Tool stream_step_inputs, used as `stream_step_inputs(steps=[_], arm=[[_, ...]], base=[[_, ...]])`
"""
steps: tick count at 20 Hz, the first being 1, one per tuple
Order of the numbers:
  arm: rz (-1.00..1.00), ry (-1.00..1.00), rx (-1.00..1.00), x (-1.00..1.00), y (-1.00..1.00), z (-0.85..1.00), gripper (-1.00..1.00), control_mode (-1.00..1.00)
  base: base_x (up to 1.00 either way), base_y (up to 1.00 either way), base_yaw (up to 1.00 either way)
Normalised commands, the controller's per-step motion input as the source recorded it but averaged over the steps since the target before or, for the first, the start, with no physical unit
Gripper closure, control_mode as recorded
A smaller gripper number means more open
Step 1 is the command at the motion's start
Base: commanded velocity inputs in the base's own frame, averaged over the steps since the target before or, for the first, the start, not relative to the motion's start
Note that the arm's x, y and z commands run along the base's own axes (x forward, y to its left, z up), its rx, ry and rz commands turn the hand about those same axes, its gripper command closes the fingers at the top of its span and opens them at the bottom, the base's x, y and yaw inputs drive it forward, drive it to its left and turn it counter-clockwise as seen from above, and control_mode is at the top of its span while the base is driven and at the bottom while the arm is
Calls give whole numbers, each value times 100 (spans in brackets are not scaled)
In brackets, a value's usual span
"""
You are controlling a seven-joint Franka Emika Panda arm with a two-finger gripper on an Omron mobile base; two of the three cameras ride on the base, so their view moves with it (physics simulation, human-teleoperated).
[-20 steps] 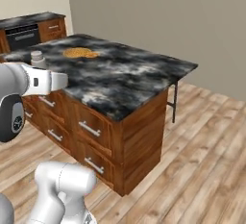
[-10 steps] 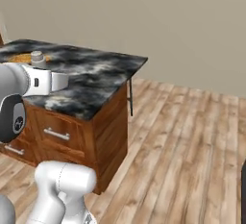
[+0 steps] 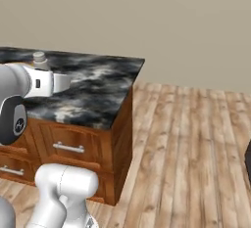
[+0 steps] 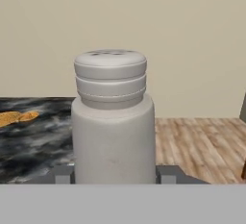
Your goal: Move the condiment bottle and shaker from the cabinet to the dining counter.
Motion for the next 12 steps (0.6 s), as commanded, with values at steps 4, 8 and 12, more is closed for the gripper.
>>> stream_step_inputs(steps=[4, 8, 12], arm=[[0, 0, 0, 0, 0, 0, 100, 100], [0, 0, 0, 0, 0, 0, 100, 100], [0, 0, 0, 0, 0, 0, 100, 100]], base=[[15, 70, -1], [29, 42, 1], [64, 32, 4]])
